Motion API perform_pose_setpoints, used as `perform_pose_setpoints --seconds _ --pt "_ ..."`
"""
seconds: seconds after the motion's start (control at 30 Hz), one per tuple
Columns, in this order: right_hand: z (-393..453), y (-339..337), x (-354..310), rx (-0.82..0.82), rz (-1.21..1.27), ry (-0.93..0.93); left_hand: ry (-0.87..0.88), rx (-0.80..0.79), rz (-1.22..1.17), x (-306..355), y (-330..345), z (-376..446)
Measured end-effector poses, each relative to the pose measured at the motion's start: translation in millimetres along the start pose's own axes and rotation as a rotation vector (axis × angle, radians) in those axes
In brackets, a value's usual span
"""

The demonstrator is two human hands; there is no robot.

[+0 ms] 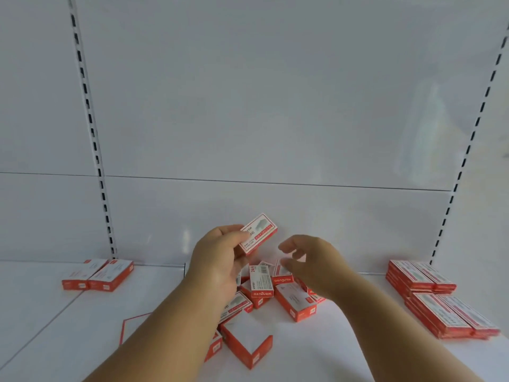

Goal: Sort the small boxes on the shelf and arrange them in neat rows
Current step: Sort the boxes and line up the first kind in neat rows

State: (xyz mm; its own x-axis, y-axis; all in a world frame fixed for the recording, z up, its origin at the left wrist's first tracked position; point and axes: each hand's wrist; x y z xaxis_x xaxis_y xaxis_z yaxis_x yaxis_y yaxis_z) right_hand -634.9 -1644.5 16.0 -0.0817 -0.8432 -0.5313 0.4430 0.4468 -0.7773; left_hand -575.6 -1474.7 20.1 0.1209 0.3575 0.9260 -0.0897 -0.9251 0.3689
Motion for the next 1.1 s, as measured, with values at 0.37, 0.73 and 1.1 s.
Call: perform_pose_setpoints --seconds 0.37,0.73,1.1 --pt "-2 7 5 0.044 -0.088 -0.062 -0.034 -0.064 0.040 -3 -21 7" --pt "-14 7 -32 0.202 1.033 0.180 0.020 -0.128 0.121 -6 -14 -1" --pt "-67 -26 -22 0.379 1.294 0.411 0.113 -0.260 0.445 -3 -2 -36"
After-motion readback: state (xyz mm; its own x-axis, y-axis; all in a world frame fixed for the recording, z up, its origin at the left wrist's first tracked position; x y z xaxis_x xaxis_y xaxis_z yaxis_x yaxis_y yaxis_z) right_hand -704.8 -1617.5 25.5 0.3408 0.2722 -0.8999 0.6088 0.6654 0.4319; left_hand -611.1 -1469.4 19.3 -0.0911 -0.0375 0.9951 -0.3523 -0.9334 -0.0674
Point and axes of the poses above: each hand's wrist, its own z-axis towards the middle knuckle, its own y-axis out of the palm, x = y × z, and after that the axes turned 6 degrees about x, right-handed
